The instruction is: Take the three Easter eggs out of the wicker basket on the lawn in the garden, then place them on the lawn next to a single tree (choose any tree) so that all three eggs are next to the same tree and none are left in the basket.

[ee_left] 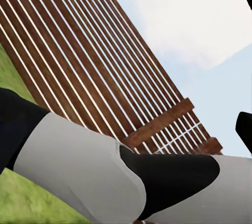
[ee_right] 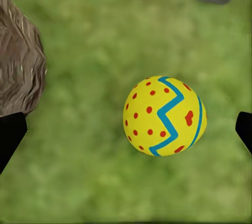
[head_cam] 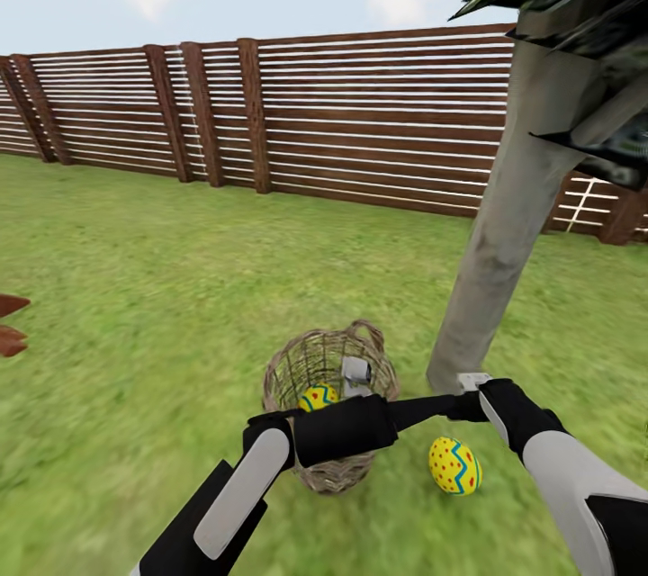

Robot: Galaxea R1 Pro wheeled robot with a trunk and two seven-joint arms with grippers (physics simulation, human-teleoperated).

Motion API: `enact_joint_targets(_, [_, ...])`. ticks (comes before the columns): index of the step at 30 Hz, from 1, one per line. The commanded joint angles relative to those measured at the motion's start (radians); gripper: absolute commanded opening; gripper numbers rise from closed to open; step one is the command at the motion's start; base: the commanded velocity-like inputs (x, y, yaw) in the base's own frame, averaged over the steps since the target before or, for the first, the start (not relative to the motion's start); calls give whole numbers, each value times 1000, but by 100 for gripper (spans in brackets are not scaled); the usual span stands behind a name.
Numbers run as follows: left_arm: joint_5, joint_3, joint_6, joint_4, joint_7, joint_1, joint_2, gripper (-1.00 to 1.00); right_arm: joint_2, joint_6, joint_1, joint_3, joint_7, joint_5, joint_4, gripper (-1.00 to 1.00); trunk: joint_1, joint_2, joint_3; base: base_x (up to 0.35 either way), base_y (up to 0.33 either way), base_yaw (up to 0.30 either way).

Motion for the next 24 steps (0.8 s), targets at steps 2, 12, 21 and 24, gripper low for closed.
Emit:
enact_joint_targets(2, [7,1,7,1,1,0,0,100,1,5,0,-7,7,10,-2,100,0,0,2,0,296,-205])
enact_joint_targets(12, [5,1,7,2,1,0,1,100,2,5,0,-7,7,10,-2,100,0,0,14,0,306,-205])
enact_joint_targets(21, [7,2,7,3,1,0,0,100,1,5,0,-7,7,8,-2,100,0,0,24,0,344,-205])
enact_joint_targets(24, [6,2,7,3,1,0,1,100,-11,6,0,-10,8,10,-6,100,0,0,27,0,346,-153])
